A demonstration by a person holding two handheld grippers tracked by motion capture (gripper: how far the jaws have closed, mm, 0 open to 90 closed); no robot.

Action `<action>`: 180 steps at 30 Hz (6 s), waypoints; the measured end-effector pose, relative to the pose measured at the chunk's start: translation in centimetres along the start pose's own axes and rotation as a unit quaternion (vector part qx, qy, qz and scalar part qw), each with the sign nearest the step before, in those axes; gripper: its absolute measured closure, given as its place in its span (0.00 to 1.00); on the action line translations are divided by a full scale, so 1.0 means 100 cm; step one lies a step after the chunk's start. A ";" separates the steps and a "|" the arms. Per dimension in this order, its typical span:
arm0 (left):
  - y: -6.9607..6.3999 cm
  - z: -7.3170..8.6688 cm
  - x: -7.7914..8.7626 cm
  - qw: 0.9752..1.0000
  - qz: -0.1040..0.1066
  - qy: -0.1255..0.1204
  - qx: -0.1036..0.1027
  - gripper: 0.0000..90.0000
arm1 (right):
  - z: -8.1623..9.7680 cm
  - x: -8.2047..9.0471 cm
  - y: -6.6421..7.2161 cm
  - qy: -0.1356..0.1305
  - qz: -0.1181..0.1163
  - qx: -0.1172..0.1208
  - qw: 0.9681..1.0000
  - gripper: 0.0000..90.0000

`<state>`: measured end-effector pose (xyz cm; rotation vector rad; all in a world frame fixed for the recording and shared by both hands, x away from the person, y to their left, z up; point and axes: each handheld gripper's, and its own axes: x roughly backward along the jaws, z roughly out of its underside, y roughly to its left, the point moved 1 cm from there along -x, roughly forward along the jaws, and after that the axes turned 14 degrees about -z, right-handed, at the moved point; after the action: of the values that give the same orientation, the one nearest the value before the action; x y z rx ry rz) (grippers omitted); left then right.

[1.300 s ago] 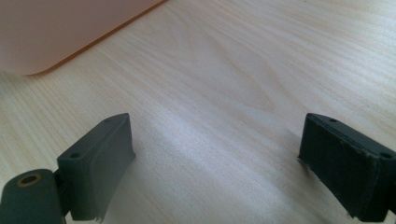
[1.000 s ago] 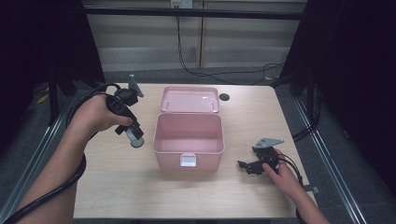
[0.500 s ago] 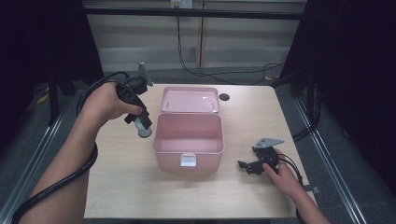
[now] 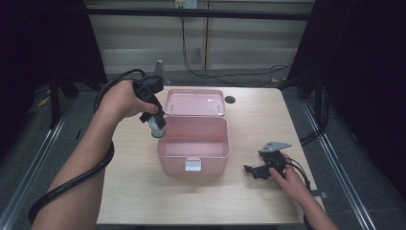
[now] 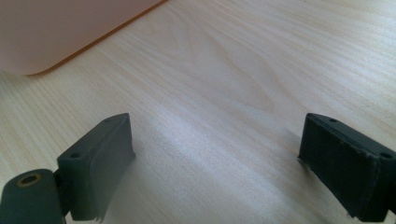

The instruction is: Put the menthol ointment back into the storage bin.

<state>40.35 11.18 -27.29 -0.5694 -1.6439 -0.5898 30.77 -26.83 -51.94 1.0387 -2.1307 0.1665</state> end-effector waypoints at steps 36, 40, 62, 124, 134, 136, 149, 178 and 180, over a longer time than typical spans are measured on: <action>-0.032 -0.044 -0.057 1.000 0.002 0.014 0.001 0.56 | 0.000 0.000 0.000 0.000 0.000 0.000 1.000 0.10; -0.031 -0.048 -0.066 1.000 0.000 0.010 0.004 0.56 | 0.000 0.000 0.000 0.000 0.000 0.000 1.000 0.10; -0.031 -0.053 -0.101 0.999 -0.018 -0.014 0.037 0.56 | 0.000 0.000 0.000 0.000 0.000 0.000 1.000 0.10; -0.036 -0.058 -0.162 0.990 -0.079 -0.006 0.116 0.55 | 0.000 0.000 0.000 -0.001 0.000 0.000 1.000 0.10; -0.034 -0.057 -0.167 0.989 -0.076 -0.006 0.125 0.55 | 0.000 0.000 0.000 -0.001 0.000 0.000 1.000 0.10; -0.034 -0.056 -0.168 0.989 -0.075 -0.006 0.126 0.55 | 0.000 0.000 0.000 -0.001 0.000 0.000 1.000 0.10; -0.033 -0.057 -0.168 0.987 -0.085 -0.013 0.132 0.54 | 0.000 0.000 0.000 -0.001 0.000 0.000 1.000 0.10; -0.030 -0.053 -0.156 0.989 -0.065 -0.003 0.130 0.47 | 0.000 0.000 0.000 -0.001 0.000 0.000 1.000 0.10; -0.030 -0.053 -0.154 0.989 -0.065 -0.003 0.131 0.47 | 0.000 0.000 0.000 -0.001 0.000 0.000 1.000 0.10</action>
<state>44.44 4.78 -41.99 -0.2741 -1.7392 -0.4553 30.77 -26.82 -51.95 1.0392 -2.1325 0.1664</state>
